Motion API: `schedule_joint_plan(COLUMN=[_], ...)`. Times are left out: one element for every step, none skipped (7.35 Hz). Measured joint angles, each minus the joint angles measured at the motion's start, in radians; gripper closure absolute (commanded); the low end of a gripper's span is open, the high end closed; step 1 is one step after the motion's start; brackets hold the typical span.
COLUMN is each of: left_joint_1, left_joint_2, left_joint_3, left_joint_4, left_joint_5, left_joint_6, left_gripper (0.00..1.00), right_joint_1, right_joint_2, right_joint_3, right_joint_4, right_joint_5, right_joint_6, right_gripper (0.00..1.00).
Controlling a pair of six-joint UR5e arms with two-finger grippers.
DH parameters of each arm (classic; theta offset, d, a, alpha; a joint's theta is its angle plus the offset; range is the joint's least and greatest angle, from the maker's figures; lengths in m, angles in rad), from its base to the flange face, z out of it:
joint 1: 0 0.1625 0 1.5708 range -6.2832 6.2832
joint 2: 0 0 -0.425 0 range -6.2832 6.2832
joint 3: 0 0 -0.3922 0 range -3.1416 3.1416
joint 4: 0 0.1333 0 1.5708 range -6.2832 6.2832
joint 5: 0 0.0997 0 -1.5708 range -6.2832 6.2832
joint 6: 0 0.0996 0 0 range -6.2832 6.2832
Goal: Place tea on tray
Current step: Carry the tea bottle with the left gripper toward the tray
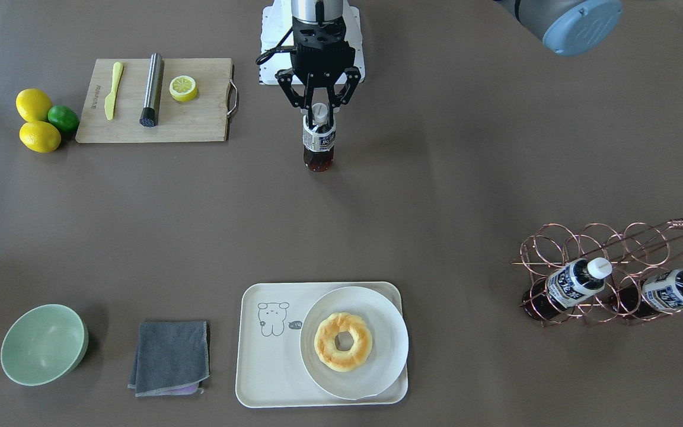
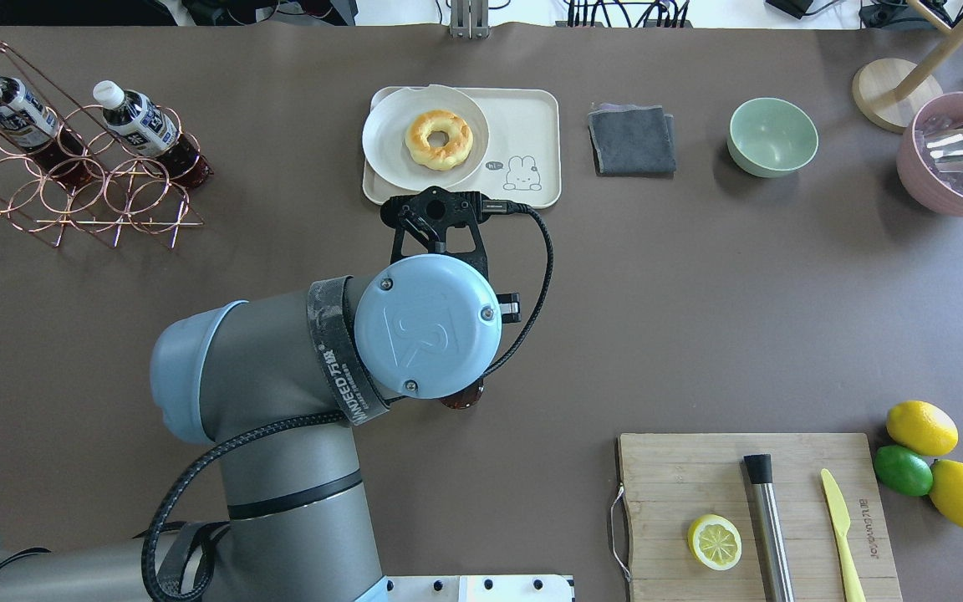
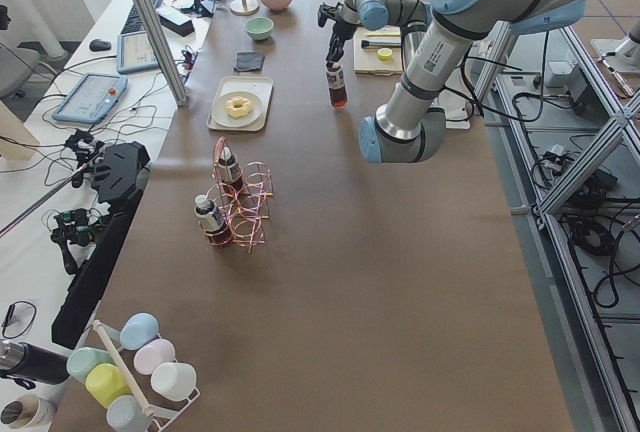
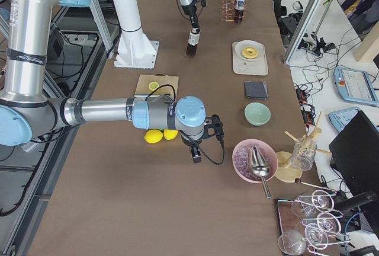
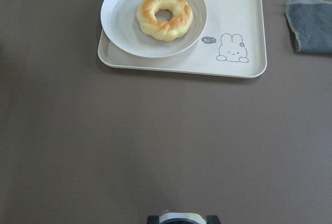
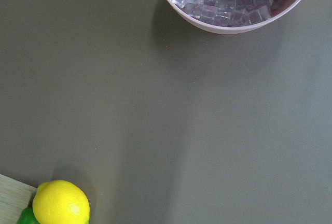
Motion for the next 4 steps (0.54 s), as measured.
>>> schedule_joint_plan(left_joint_1=[0.003, 0.006, 0.008, 0.01], left_joint_2=[0.003, 0.003, 0.004, 0.004], left_joint_3=[0.001, 0.004, 0.005, 0.007], left_joint_4=[-0.006, -0.01, -0.011, -0.012], left_joint_5=[0.0, 0.0, 0.0, 0.001], left_joint_6=[-0.001, -0.001, -0.001, -0.001], left_gripper=[1.0, 1.0, 1.0, 1.0], right_joint_1=[0.0, 0.0, 0.0, 0.0], right_joint_2=[-0.003, -0.004, -0.004, -0.005], right_joint_3=[0.0, 0.0, 0.001, 0.001], right_joint_4=[0.0, 0.0, 0.0, 0.0], right_joint_5=[0.0, 0.0, -0.001, -0.001], right_joint_6=[0.001, 0.001, 0.005, 0.007], right_gripper=[0.0, 0.0, 0.0, 0.0])
